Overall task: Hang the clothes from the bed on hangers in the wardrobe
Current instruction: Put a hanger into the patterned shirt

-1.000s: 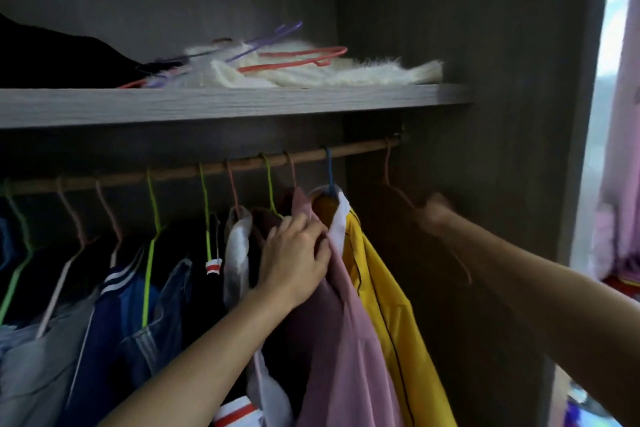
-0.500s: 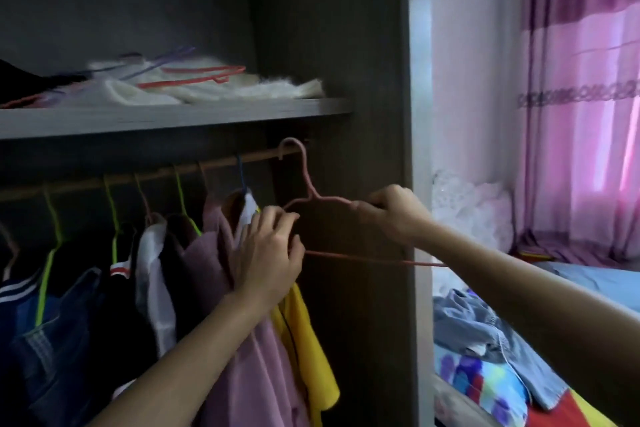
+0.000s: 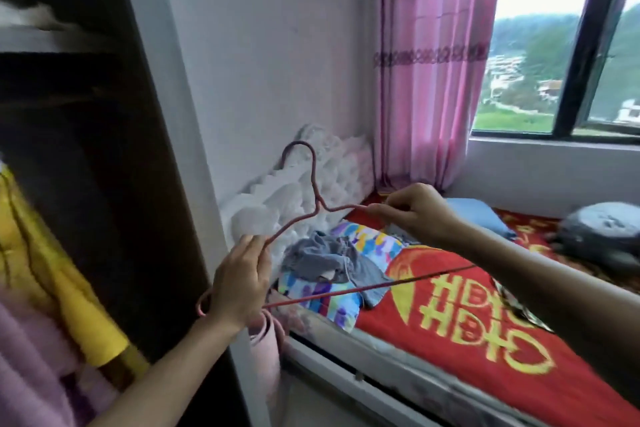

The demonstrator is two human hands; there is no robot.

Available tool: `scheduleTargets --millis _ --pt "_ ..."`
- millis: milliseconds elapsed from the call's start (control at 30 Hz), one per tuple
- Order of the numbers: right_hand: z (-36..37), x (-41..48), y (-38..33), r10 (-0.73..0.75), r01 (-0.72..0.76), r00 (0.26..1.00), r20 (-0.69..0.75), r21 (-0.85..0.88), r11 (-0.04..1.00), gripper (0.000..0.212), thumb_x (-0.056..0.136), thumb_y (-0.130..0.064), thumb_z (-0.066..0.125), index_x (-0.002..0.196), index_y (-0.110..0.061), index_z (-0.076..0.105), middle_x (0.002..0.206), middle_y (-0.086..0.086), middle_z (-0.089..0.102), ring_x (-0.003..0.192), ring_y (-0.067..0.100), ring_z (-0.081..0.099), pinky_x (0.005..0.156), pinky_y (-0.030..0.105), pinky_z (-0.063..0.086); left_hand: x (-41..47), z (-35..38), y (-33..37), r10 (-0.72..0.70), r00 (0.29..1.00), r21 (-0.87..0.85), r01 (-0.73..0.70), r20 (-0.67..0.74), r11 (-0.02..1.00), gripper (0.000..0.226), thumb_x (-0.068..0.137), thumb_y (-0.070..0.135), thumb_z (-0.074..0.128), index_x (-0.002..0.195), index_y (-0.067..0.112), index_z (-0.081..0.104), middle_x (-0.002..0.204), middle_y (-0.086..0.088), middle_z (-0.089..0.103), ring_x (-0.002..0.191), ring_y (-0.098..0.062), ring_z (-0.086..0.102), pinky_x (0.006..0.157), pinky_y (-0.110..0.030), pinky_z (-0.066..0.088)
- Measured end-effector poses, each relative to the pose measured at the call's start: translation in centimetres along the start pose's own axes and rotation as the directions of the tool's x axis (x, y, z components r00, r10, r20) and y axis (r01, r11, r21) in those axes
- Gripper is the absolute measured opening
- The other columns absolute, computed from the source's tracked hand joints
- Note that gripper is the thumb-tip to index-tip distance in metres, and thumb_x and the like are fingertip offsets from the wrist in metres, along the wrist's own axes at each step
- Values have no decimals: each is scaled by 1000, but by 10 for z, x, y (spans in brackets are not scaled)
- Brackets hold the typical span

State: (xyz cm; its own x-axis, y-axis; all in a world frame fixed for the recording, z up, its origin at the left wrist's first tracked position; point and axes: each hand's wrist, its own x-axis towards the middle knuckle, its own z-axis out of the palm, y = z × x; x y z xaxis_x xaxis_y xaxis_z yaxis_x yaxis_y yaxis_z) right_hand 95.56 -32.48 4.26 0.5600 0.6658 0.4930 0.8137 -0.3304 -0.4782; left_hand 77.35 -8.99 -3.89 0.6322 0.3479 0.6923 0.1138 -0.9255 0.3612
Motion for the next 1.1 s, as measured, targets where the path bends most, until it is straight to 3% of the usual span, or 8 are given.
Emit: scheduleTargets --millis 100,200,367,467,633,800,1000,1100 --pt "-34 -29 42 119 -121 992 27 95 988 45 80 -52 67 49 -21 57 41 -9 38 44 4 33 48 24 30 10 54 38 61 993 -124 -48 98 991 22 98 22 43 99 12 62 87 2 57 76 -17 58 65 -26 46" --pt "-54 -51 87 249 -272 959 134 193 943 45 74 -52 70 70 -7 67 51 -2 52 49 11 46 51 26 36 22 112 76 177 963 -258 -123 201 958 25 93 24 45 103 13 65 91 -2 63 81 -16 59 74 -23 44" --pt "-70 -78 167 424 -446 893 154 162 880 31 85 -45 69 76 -16 70 60 2 59 50 11 49 46 25 37 36 220 132 333 884 -446 -165 329 880 34 92 40 39 102 18 63 92 3 66 83 -18 64 70 -37 52" --pt "-75 -88 220 532 -545 837 127 110 831 36 86 -46 67 72 -13 69 57 -2 55 51 13 45 47 26 34 45 290 153 400 833 -497 -180 381 849 31 92 40 41 102 21 63 91 3 64 82 -19 64 67 -38 51" --pt "-74 -104 301 717 -715 689 109 -63 696 41 90 -45 63 50 -35 61 46 -13 48 43 3 37 48 26 29 62 394 170 458 727 -481 -199 511 854 21 94 30 55 110 20 64 98 4 56 90 -19 59 71 -32 46" --pt "-78 -143 378 865 -846 501 30 -195 497 37 91 -43 59 68 -14 65 62 -3 65 55 10 55 54 31 40 79 480 172 407 560 -381 -170 722 909 26 97 35 47 115 22 60 107 6 51 90 -16 57 76 -30 46" --pt "-98 -208 470 975 -978 204 -90 23 206 35 90 -34 65 66 -9 60 60 4 66 52 19 58 51 32 43 79 570 187 350 349 -302 -186 869 935 24 98 35 45 114 24 58 106 7 50 85 -12 56 66 -26 47" --pt "-105 -227 517 983 -987 116 -140 91 130 42 91 -40 62 60 -13 54 50 1 57 45 18 51 52 32 39 77 611 199 334 269 -285 -206 903 936 21 97 36 47 111 25 59 104 8 51 82 -12 54 66 -25 44"
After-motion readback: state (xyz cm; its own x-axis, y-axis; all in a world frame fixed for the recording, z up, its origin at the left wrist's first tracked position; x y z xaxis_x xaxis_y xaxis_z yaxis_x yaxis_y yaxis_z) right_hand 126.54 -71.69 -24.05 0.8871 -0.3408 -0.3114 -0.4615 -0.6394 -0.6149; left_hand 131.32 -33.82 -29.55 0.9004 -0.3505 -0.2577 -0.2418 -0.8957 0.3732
